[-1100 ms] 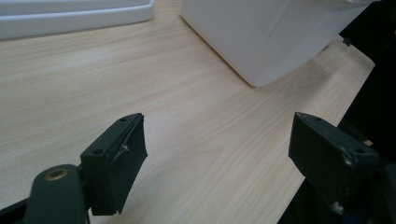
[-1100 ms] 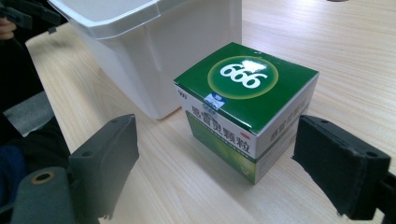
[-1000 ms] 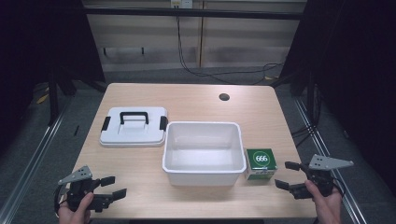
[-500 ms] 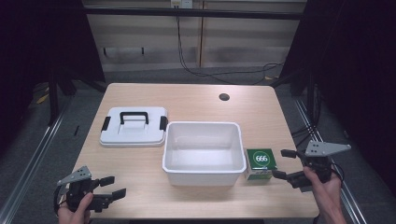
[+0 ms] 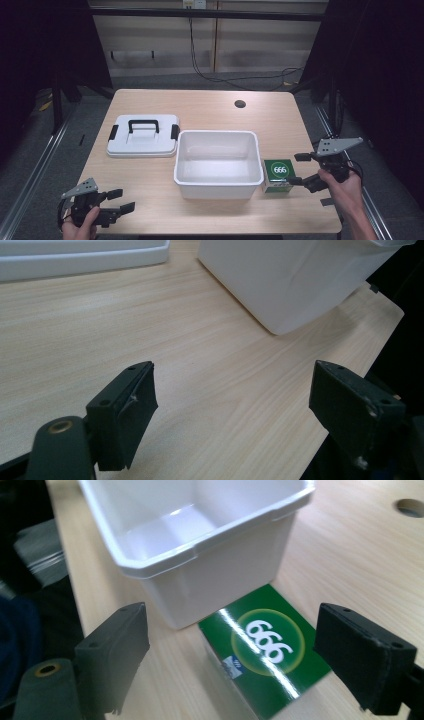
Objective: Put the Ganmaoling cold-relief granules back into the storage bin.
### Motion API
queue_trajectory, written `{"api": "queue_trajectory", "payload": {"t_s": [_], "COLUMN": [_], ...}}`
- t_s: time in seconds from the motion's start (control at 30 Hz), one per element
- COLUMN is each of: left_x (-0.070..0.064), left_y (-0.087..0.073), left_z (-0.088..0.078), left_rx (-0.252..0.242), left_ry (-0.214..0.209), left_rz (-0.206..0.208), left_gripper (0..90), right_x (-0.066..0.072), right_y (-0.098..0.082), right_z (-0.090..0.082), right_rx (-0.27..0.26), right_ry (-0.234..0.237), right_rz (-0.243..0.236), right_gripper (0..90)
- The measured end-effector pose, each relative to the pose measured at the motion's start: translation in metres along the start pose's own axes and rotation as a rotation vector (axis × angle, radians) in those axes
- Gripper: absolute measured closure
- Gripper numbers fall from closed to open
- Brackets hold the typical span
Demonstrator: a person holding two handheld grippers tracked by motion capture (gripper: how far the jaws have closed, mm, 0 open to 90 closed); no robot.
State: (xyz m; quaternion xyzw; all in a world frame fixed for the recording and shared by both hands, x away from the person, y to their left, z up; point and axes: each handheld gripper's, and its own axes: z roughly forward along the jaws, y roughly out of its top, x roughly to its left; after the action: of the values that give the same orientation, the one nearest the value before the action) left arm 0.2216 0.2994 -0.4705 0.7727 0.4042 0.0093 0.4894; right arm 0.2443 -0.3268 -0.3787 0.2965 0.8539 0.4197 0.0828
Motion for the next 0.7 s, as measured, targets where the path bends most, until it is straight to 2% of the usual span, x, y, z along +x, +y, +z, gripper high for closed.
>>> {"api": "queue_trajectory", "payload": {"t_s": [0.07, 0.13, 0.37, 0.43, 0.7], "left_x": [0.0, 0.0, 0.0, 0.0, 0.0], "left_y": [0.0, 0.0, 0.0, 0.0, 0.0], "left_z": [0.0, 0.0, 0.0, 0.0, 0.0], "left_rx": [-0.003, -0.003, -0.002, -0.001, 0.0], "left_ry": [0.0, 0.001, -0.002, 0.001, -0.001], "left_rz": [0.002, -0.001, -0.002, -0.002, -0.001], "left_gripper": [19.0, 19.0, 19.0, 19.0, 18.9], "right_x": [-0.001, 0.0, -0.001, -0.002, -0.006], "right_y": [0.004, 0.01, 0.025, 0.029, 0.04], "right_z": [0.004, 0.008, 0.016, 0.018, 0.026], "right_rx": [0.038, 0.098, 0.142, 0.166, 0.252], "right_ry": [0.042, 0.087, 0.093, 0.08, 0.08], "right_rz": [-0.032, -0.049, -0.103, -0.119, -0.175], "right_gripper": [15.2, 17.8, 17.8, 16.6, 13.8]}}
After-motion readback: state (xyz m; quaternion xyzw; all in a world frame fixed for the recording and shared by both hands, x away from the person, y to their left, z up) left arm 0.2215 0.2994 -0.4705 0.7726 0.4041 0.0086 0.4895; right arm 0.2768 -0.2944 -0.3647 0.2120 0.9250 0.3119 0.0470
